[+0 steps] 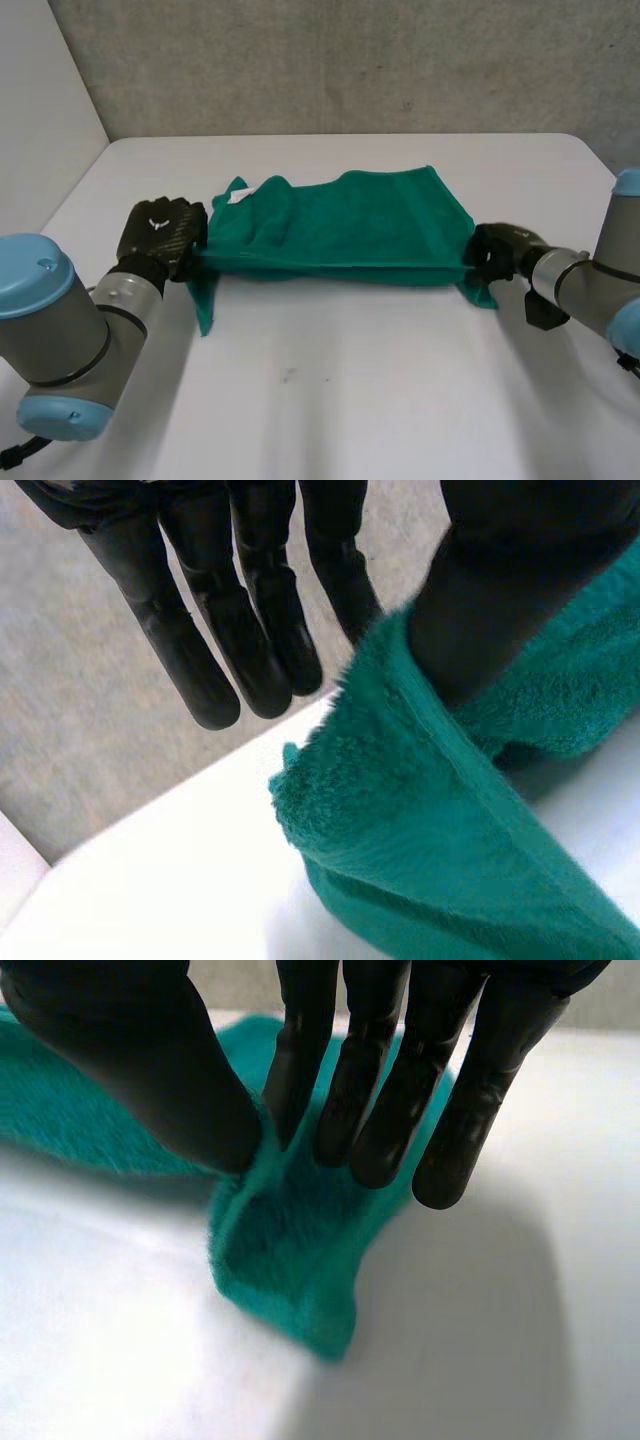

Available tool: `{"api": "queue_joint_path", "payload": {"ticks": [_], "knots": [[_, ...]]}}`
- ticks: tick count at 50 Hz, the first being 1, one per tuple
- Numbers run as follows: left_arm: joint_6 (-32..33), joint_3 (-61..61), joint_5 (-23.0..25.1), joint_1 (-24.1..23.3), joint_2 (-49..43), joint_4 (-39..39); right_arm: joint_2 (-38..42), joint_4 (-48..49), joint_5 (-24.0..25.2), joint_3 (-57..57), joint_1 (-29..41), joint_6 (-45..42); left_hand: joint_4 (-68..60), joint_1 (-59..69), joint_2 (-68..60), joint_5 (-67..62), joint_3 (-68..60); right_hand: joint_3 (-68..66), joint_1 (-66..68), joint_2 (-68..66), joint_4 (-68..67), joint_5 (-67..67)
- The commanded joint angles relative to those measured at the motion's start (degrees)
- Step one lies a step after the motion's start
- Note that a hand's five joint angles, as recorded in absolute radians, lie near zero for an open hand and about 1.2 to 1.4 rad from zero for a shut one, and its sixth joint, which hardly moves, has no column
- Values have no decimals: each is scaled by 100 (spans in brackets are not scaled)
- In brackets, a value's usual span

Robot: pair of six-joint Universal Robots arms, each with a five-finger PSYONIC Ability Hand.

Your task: Fold the towel.

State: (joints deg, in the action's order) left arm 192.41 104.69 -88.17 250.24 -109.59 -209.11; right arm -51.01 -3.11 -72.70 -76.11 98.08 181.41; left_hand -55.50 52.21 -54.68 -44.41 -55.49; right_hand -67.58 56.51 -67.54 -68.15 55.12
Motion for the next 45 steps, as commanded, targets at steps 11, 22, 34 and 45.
{"api": "queue_joint_path", "payload": {"ticks": [11,22,34,45], "knots": [[-1135,-336,-25,130,-546,801,-1685,355,-227,-923,44,-2329,2443,-2114,2361,2334,2442,-1242,2349,-1246,-1185,1488],[-1514,-344,-52,-2,-555,810,-2185,381,-490,-1082,1,-2646,2341,-2013,2259,2233,2341,-1242,2349,-1246,-1185,1488],[-1312,-599,-34,-98,-573,1020,-2792,276,-455,-985,9,-2681,-2450,2779,-2532,-2559,-2451,-1242,2349,-1246,-1185,1488],[761,-599,19,-54,1870,2391,-3407,-2052,-455,-326,-17,-4577,-2450,2779,-2532,-2559,-2451,-1242,2349,-1246,-1185,1488]]}}
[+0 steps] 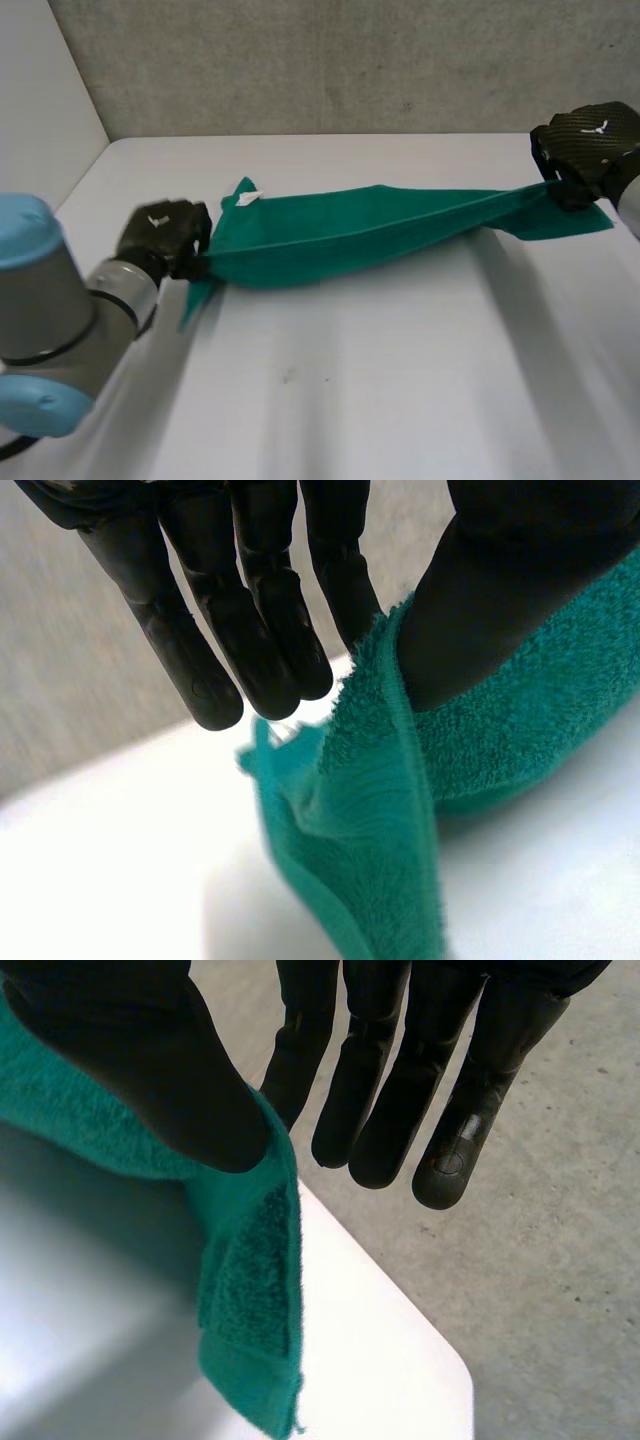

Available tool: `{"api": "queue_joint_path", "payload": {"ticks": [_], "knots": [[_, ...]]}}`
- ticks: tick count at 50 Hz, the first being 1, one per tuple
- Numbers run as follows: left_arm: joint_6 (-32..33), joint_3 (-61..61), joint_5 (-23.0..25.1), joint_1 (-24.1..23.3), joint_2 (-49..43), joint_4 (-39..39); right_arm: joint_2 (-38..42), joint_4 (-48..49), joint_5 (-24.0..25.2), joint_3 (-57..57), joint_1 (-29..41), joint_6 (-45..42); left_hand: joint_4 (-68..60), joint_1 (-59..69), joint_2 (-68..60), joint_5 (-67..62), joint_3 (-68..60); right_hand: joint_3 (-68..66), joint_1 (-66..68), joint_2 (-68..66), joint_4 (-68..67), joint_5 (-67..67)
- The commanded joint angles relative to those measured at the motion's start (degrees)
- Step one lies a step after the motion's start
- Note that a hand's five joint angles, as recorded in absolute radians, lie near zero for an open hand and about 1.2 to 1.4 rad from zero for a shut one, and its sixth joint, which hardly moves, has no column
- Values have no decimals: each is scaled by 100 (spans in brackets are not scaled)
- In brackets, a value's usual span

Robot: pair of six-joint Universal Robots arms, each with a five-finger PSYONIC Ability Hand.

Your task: Fold the towel.

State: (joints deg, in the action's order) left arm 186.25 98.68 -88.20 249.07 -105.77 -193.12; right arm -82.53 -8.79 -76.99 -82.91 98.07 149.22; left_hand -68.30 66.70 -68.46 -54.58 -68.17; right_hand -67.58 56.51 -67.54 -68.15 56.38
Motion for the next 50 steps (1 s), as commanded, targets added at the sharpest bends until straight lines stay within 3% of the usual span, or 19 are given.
{"api": "queue_joint_path", "payload": {"ticks": [1,5,10,13,16,17,18,19,22,23,26,27,31,32,35,37,42,50], "knots": [[1701,-6,22,63,1698,959,-255,-1668,-53,354,-16,-1578,-1170,1330,-1154,-1542,-1183,-1242,2349,-1246,-1185,1362],[2333,55,22,63,1875,1318,-194,-2460,-106,267,10,-2695,-1170,1330,-1154,-1542,-1183,-1242,2349,-1246,-1185,1362],[2565,231,22,72,1577,1461,105,-2549,-141,64,37,-2837,-1170,1330,-1154,-1542,-1183,-1242,2349,-1246,-1185,1362],[2592,196,22,81,544,1426,666,-2531,-185,20,54,-2837,-1170,1330,-1154,-1542,-1183,-1242,2349,-1246,-1185,1362],[2592,152,4,89,337,1426,1230,-2434,-256,152,72,-2819,-1170,1330,-1154,-1542,-1183,-1242,2349,-1246,-1185,1362],[2592,-240,-4,107,-446,1348,1361,-2373,-273,231,89,-2802,-1170,1330,-1154,-1542,-1183,-1242,2349,-1246,-1185,1362],[2592,-392,-4,107,-654,1321,1362,-2373,-273,231,90,-2802,-1170,1330,-1154,-1542,-1183,-1242,2349,-1246,-1185,1362],[2592,-532,-4,107,-804,1286,1841,-1999,-438,658,307,-2680,-1170,1330,-1154,-1542,-1183,-1242,2349,-1246,-1185,1362],[2592,-1235,-13,107,-1218,1136,1951,-1881,-519,803,406,-2617,-1170,1330,-1154,-1542,-1183,-1242,2349,-1246,-1185,1362],[2592,-1437,-13,107,-1262,1093,2195,-1454,-824,1447,571,-2356,-1170,1330,-1154,-1542,-1183,-1242,2349,-1246,-1185,1362],[2574,-2245,4,98,-1271,821,2223,-1318,-897,1646,599,-2283,-1170,1330,-1154,-1542,-1183,-1242,2349,-1246,-1185,1362],[2565,-2448,-4,98,-1262,698,2241,-718,-1062,2421,660,-2057,-1170,1330,-1154,-1542,-1183,-1242,2349,-1246,-1185,1362],[2530,-3186,-4,89,-1122,-57,2232,171,-1099,3146,670,-1819,-1170,1330,-1154,-1542,-1183,-1242,2349,-1246,-1185,1362],[2487,-3501,-22,81,-843,-886,2223,533,-1099,3271,661,-1696,-1170,1330,-1154,-1542,-1183,-1242,2349,-1246,-1185,1362],[2381,-3513,-22,54,-534,-1779,1892,1937,-1090,3317,678,-1169,-1170,1330,-1154,-1542,-1183,-1242,2349,-1246,-1185,1362],[2197,-3461,-22,28,-305,-2413,1618,2371,-1090,3185,687,-1001,-1170,1330,-1154,-1542,-1183,-1242,2349,-1246,-1185,1362],[1985,-2969,-31,89,-50,-2319,1081,2681,-1038,2562,661,-815,-1170,1330,-1154,-1542,-1183,-1242,2349,-1246,-1185,1362],[1977,-1714,-13,361,21,-2002,1054,2084,-836,1524,617,-798,-1170,1330,-1154,-1542,-1183,-1242,2349,-1246,-1185,1362]]}}
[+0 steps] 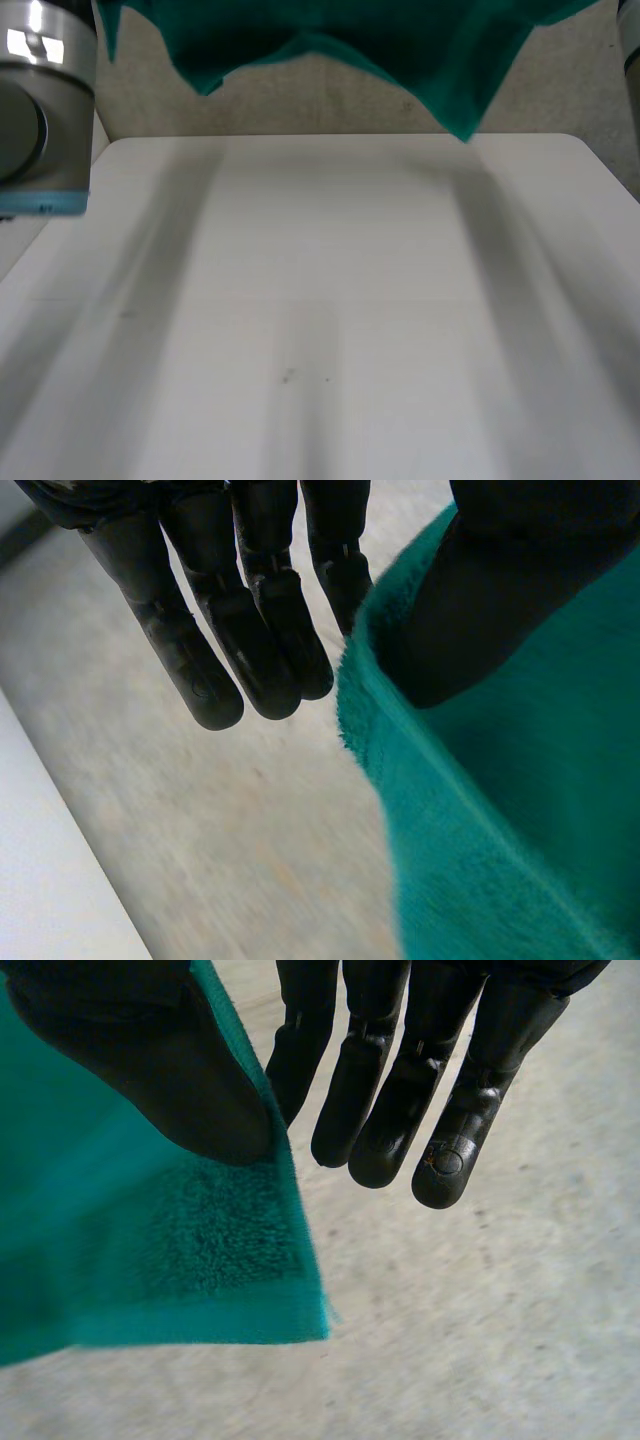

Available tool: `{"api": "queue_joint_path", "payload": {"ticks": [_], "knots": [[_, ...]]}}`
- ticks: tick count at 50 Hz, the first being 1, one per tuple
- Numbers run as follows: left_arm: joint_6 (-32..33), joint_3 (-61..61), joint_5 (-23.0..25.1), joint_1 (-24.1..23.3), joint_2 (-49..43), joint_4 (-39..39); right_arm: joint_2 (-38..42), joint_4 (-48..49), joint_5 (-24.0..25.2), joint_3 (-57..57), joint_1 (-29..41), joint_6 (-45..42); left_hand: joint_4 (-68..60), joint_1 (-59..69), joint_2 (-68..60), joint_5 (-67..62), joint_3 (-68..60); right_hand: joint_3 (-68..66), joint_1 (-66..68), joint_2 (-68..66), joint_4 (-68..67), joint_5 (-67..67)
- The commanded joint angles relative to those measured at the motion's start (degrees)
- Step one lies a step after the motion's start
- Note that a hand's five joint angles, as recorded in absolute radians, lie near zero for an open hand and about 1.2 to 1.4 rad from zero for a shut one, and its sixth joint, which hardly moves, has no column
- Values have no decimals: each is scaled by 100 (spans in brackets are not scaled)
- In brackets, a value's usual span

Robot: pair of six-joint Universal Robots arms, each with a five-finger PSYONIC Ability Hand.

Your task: Fold the towel.

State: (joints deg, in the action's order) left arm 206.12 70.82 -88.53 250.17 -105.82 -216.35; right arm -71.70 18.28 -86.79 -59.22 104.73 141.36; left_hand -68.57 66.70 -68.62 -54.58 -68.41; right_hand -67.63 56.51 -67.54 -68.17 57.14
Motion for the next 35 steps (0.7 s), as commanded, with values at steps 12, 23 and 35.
{"api": "queue_joint_path", "payload": {"ticks": [12,23,35], "knots": [[8,2550,107,348,-843,172,1060,-1150,268,-1655,-32,67,-1143,1330,-1138,-1542,-1159,-1237,2349,-1246,-1183,1286],[16,3393,371,357,-1055,339,1510,-2232,329,-2128,-67,93,-1143,1330,-1138,-1542,-1159,-1237,2349,-1246,-1183,1286],[421,3887,363,506,-115,2246,308,-2687,347,-3401,-163,-668,-1143,1330,-1138,-1542,-1159,-1237,2349,-1246,-1183,1286]]}}
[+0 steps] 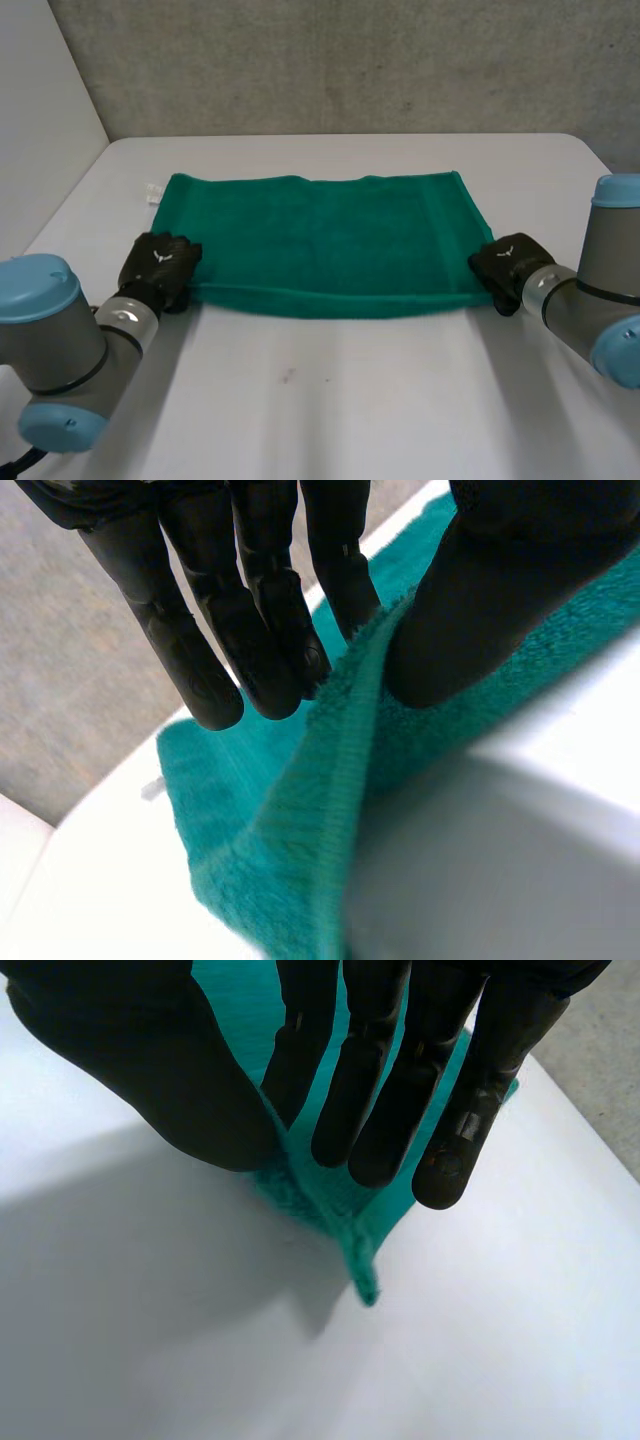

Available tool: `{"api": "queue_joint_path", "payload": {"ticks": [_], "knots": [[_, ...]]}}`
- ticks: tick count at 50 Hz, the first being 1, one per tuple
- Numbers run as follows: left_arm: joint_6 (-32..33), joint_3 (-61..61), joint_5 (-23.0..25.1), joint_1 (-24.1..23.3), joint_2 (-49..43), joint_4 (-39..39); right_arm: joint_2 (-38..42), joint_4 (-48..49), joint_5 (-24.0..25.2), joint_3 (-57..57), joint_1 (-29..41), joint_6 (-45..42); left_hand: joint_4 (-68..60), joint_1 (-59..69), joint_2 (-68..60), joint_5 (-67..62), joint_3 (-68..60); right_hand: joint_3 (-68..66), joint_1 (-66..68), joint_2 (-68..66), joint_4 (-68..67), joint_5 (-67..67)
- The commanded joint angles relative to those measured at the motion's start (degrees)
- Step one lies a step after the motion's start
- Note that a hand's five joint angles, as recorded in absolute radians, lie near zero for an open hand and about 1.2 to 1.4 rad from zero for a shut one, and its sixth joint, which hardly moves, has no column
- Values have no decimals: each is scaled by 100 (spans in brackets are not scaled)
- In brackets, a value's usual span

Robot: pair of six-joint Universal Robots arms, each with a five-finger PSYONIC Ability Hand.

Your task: Fold the towel.

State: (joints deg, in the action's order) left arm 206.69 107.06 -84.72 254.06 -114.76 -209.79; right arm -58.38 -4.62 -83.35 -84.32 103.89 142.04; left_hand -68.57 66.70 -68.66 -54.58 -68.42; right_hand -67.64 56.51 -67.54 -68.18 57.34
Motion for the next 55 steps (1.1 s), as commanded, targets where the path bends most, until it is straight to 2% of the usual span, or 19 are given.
{"api": "queue_joint_path", "payload": {"ticks": [1,2,3,4,7,9,15,16,18,20,22,23,26,32,35,38,44,53,55], "knots": [[485,289,-19,143,919,1895,-1140,-573,3,-989,-123,-991,-1143,1330,-1134,-1542,-1158,-1236,2349,-1246,-1182,1266],[817,350,-10,152,1312,2881,-1245,-792,3,-1094,-184,-1281,-1143,1330,-1134,-1542,-1158,-1236,2349,-1246,-1182,1266],[907,377,8,153,1420,3221,-1438,-1282,-6,-1304,-306,-1902,-1143,1330,-1134,-1542,-1158,-1236,2349,-1246,-1182,1266],[1056,412,25,153,1639,3799,-1440,-1287,-6,-1306,-308,-1908,-1143,1330,-1134,-1542,-1158,-1236,2349,-1246,-1182,1266],[1189,439,78,153,1869,4392,-1746,-2355,-24,-1613,-667,-3143,-1143,1330,-1134,-1542,-1158,-1236,2349,-1246,-1182,1266],[1207,430,104,144,1914,4455,-1765,-2394,-6,-1605,-694,-3208,-1143,1330,-1134,-1542,-1158,-1236,2349,-1246,-1182,1266],[1242,229,201,144,1870,3947,-1748,-1675,11,-1027,-703,-2464,-1143,1330,-1134,-1542,-1158,-1236,2349,-1246,-1182,1266],[1251,63,192,118,1609,3545,-1747,-1673,12,-1025,-703,-2462,-1143,1330,-1134,-1542,-1158,-1236,2349,-1246,-1182,1266],[1251,-9,192,100,1493,3385,-1730,-1612,29,-955,-703,-2391,-1143,1330,-1134,-1542,-1158,-1236,2349,-1246,-1182,1266],[1260,-315,184,73,1064,2771,-1336,-1279,108,-578,-642,-2040,-1143,1330,-1134,-1542,-1158,-1236,2349,-1246,-1182,1266],[1260,-500,184,73,816,2462,-1211,-1199,108,-489,-606,-1978,-1143,1330,-1134,-1542,-1158,-1236,2349,-1246,-1182,1266],[1268,-597,184,73,685,2312,-846,-990,82,-141,-415,-1813,-1143,1330,-1134,-1542,-1158,-1236,2349,-1246,-1182,1266],[1277,-1018,131,39,202,1777,-432,-752,12,378,-177,-1593,-1143,1330,-1134,-1542,-1158,-1236,2349,-1246,-1182,1266],[1470,-2133,166,-41,-773,1029,264,-189,-182,1233,-62,-1152,-1143,1330,-1134,-1542,-1158,-1236,2349,-1246,-1182,1266],[1523,-2426,175,-41,-1004,984,441,5,-217,1445,-62,-1073,-1143,1330,-1134,-1542,-1158,-1236,2349,-1246,-1182,1266],[1602,-3154,184,-41,-1618,1001,905,452,-234,1970,-27,-906,-1143,1330,-1134,-1542,-1158,-1236,2349,-1246,-1182,1266],[1602,-3831,210,-41,-2207,975,1548,594,-235,2595,149,-897,-1143,1330,-1134,-1542,-1158,-1236,2349,-1246,-1182,1266],[1567,-4052,377,-41,-2446,931,2217,805,-217,3176,167,-923,-1143,1330,-1134,-1542,-1158,-1236,2349,-1246,-1182,1266],[1576,-4052,491,-41,-2489,940,2418,1226,-208,3308,167,-985,-1143,1330,-1134,-1542,-1158,-1236,2349,-1246,-1182,1266]]}}
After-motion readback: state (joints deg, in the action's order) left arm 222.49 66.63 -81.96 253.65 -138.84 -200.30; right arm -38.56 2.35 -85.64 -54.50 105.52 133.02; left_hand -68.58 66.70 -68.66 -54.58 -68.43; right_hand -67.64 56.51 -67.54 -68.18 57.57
